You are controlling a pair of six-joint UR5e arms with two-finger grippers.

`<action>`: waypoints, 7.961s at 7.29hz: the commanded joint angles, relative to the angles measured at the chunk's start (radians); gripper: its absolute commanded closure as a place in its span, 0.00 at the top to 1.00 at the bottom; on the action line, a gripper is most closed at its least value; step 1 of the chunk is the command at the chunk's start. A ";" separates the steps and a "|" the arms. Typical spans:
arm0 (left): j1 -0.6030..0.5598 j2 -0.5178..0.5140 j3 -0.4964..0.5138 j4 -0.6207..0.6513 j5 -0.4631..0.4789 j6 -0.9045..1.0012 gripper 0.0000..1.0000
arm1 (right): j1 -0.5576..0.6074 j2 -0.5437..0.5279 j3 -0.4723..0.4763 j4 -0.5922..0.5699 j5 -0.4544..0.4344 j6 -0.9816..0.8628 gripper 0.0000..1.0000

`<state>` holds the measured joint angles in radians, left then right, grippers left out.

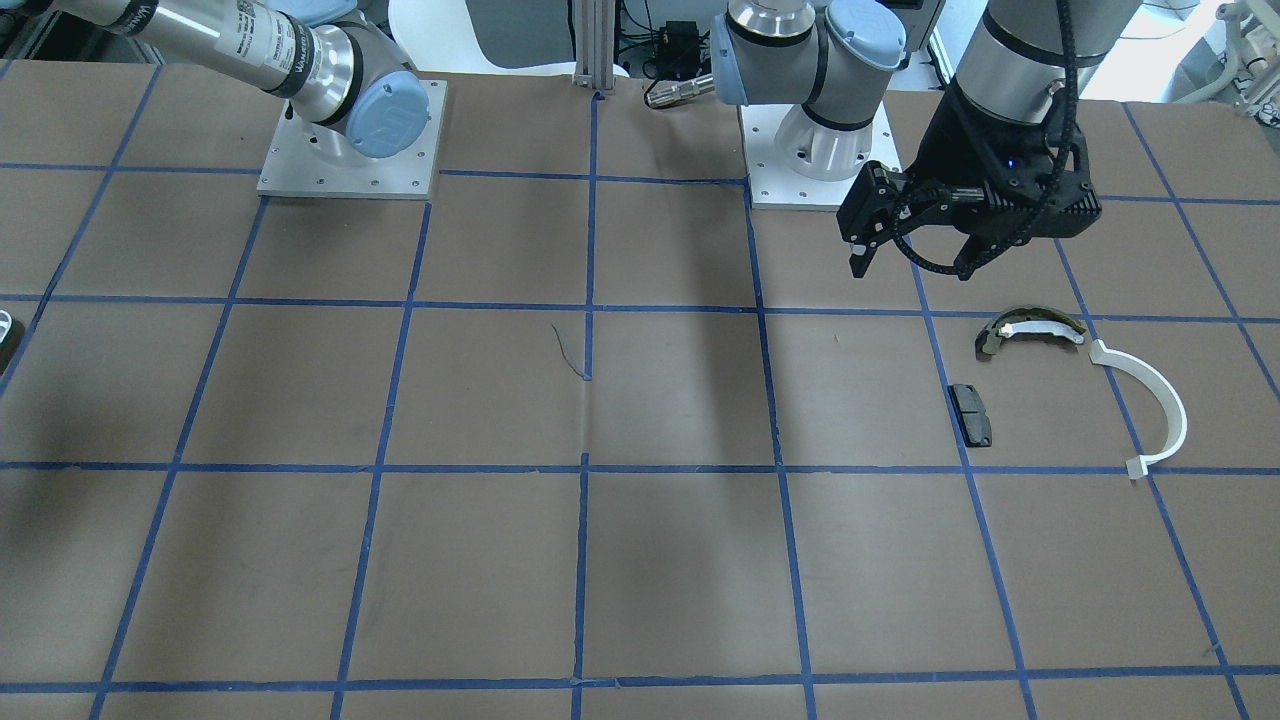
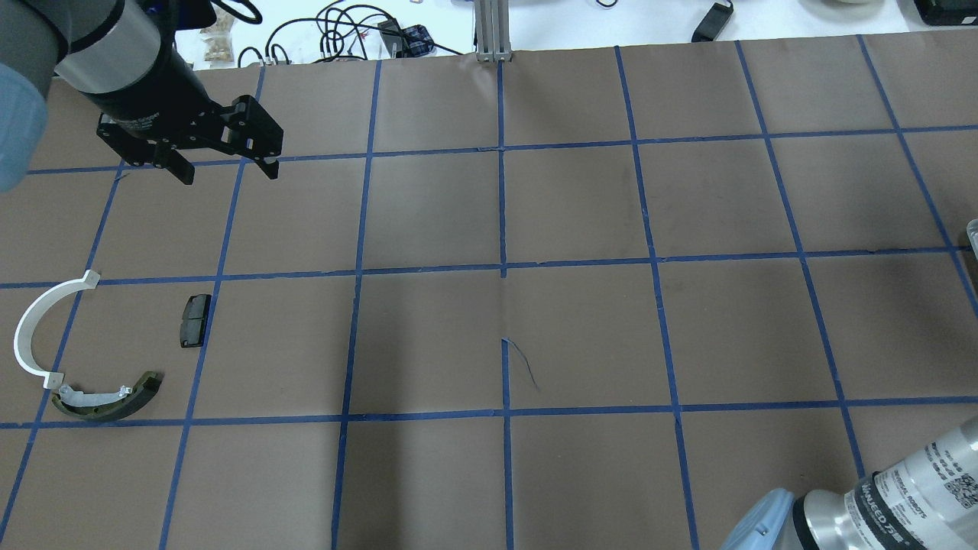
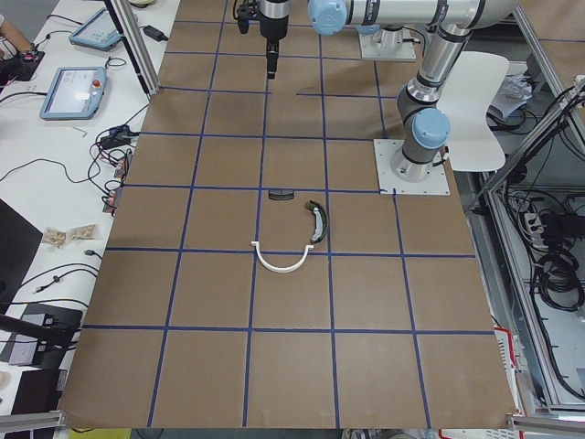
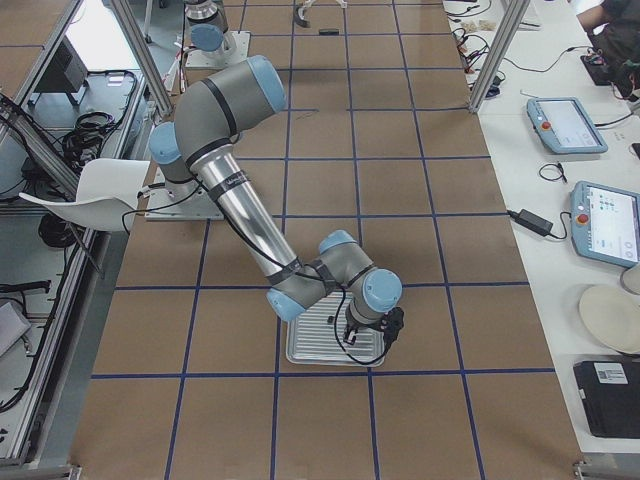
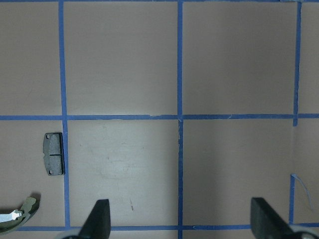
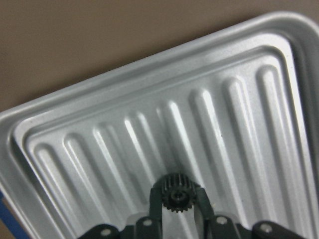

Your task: Place bearing gear from tray to pile

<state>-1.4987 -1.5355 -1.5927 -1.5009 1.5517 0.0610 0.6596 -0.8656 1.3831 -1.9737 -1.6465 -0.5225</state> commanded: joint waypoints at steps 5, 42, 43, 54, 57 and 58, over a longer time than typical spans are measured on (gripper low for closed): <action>0.006 -0.007 0.013 0.004 0.001 0.000 1.00 | 0.179 -0.203 0.001 0.128 -0.006 0.144 0.00; -0.448 -0.554 -0.161 0.511 0.027 -0.447 0.99 | -0.023 -0.307 0.298 -0.121 -0.003 -0.232 0.95; -0.459 -0.554 -0.161 0.511 0.028 -0.445 0.96 | -0.040 -0.246 0.292 -0.149 -0.053 -0.241 0.90; -0.099 -0.407 -0.038 0.204 0.131 -0.088 0.00 | -0.040 -0.130 0.272 -0.248 -0.027 -0.232 0.73; 0.220 -0.382 -0.049 0.186 0.174 0.169 0.00 | -0.040 -0.131 0.269 -0.247 -0.024 -0.235 0.47; 0.306 -0.397 -0.058 0.198 0.172 0.307 0.00 | -0.040 -0.130 0.271 -0.247 -0.022 -0.235 0.44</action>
<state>-1.3165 -1.9227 -1.6430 -1.3090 1.7202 0.1995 0.6197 -0.9962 1.6532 -2.2208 -1.6713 -0.7576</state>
